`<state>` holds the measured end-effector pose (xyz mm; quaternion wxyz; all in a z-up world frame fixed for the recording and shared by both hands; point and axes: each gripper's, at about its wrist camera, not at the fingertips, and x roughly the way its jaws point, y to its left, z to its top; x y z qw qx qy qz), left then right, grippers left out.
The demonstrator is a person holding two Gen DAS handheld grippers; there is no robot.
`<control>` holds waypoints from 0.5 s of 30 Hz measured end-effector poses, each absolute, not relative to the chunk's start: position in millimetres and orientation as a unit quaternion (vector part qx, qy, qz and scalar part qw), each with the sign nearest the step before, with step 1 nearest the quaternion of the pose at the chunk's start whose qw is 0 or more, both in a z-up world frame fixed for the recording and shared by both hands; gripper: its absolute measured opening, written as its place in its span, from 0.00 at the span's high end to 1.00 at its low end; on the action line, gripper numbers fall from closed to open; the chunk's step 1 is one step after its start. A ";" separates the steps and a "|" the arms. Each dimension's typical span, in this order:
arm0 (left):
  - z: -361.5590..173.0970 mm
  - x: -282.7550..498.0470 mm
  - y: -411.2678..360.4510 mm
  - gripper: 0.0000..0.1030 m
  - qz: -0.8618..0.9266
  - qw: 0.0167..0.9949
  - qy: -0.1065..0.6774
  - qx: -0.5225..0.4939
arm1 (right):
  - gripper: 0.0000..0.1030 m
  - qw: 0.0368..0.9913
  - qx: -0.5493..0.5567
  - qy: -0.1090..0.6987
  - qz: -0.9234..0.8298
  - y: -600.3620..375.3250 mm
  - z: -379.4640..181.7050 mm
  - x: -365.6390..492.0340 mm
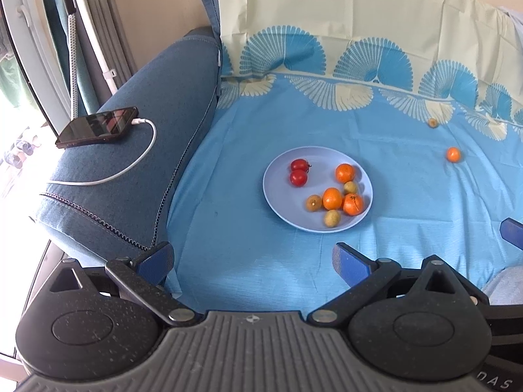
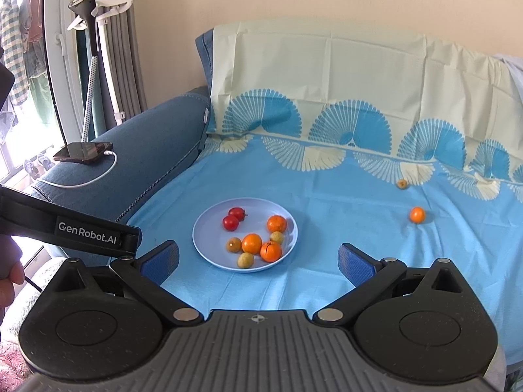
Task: Organize fruits
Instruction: 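Lift both open tools away from the plate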
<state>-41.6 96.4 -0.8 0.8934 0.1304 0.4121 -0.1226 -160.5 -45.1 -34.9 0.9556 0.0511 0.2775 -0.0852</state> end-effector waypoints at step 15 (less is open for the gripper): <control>-22.1 -9.1 77.7 0.00 -0.114 0.876 0.444 0.149 | 0.01 0.942 0.073 0.318 -0.081 -61.2 -60.0 -131.1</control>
